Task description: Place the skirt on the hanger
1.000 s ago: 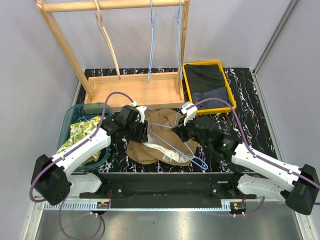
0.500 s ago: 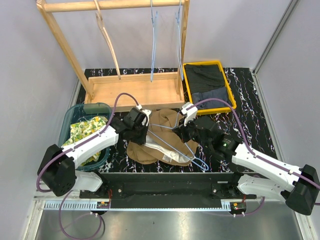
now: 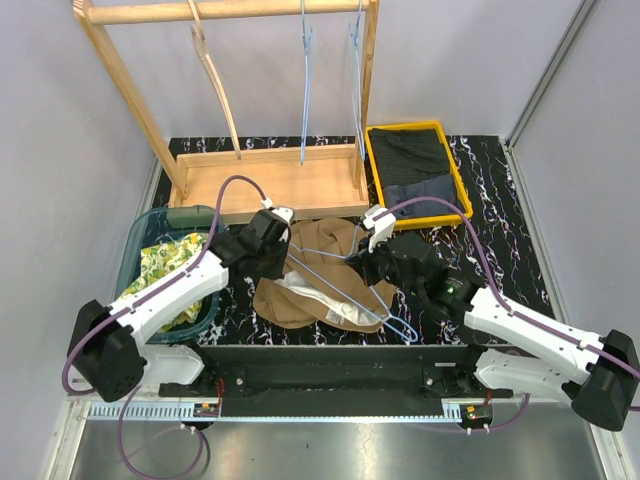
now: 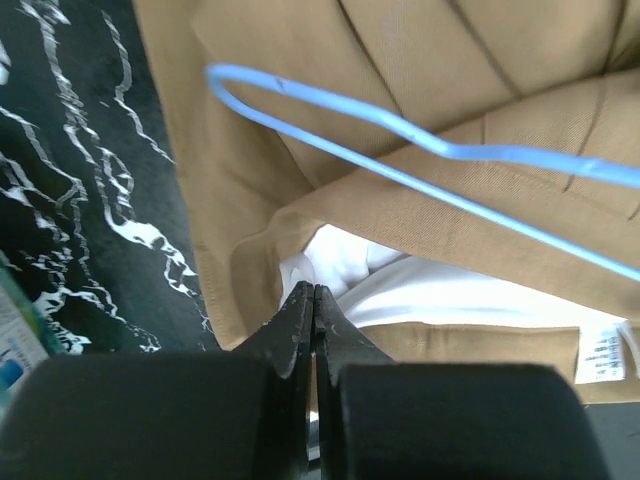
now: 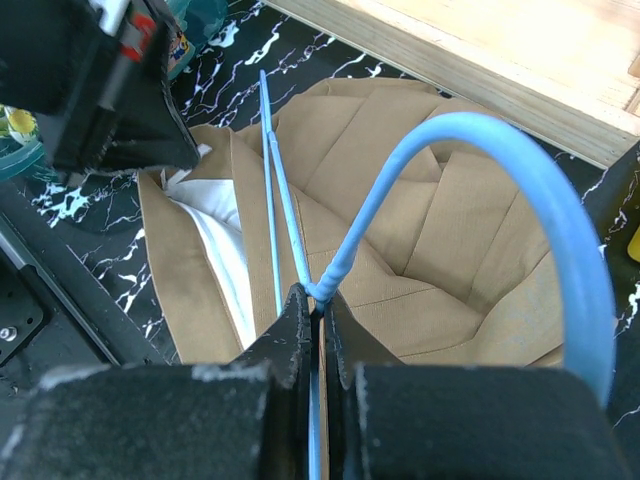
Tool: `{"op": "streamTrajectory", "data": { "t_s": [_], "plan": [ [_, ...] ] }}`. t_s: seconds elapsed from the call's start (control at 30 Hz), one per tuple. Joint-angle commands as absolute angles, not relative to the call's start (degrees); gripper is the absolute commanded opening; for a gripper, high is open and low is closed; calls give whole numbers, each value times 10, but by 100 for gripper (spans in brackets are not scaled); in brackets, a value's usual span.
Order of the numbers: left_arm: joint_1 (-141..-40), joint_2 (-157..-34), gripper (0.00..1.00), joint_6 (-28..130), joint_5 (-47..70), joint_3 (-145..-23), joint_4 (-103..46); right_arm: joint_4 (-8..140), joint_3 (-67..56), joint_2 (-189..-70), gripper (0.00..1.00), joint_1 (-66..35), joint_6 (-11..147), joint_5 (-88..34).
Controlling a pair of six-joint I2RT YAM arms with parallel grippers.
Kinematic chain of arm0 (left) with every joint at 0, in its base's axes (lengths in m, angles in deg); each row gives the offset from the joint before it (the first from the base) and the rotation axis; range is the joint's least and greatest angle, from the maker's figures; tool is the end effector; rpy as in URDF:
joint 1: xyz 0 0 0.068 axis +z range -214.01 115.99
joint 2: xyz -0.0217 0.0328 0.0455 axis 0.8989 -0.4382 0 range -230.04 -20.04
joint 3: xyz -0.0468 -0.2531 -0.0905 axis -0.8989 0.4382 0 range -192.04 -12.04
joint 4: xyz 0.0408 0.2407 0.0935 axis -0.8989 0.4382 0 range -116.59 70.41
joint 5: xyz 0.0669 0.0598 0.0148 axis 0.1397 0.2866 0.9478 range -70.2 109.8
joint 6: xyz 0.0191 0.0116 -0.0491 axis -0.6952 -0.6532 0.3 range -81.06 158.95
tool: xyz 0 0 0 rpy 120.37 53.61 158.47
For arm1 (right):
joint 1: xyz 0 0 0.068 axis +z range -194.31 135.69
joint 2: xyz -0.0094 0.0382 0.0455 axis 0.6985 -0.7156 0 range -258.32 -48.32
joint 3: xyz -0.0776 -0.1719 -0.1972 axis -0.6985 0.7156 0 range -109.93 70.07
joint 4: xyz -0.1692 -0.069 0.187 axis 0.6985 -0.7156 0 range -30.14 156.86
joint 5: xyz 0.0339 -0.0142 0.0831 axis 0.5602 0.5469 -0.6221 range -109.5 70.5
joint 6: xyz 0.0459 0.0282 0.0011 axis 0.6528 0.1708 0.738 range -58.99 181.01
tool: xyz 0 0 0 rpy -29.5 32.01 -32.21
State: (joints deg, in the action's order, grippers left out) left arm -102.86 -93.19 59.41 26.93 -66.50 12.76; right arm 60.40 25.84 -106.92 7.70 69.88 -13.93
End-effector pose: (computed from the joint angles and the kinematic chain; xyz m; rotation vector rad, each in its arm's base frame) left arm 0.1994 -0.1551 0.2517 0.3679 2.5620 -0.2264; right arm 0.1485 0.1846 0.2973 -0.6665 1.8666 0.6087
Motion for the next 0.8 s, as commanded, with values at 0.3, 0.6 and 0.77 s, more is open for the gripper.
{"op": "streamTrajectory", "data": {
  "t_s": [0.3,0.6,0.77],
  "plan": [
    [-1030,-871,0,627,353,-671,126,568,255,-997,0,76,688,-189],
    [-1030,-839,0,632,382,-656,133,538,248,-1022,0,76,700,-264],
    [-1030,-846,0,638,387,-645,132,539,254,-1007,0,76,704,-285]
  ]
}}
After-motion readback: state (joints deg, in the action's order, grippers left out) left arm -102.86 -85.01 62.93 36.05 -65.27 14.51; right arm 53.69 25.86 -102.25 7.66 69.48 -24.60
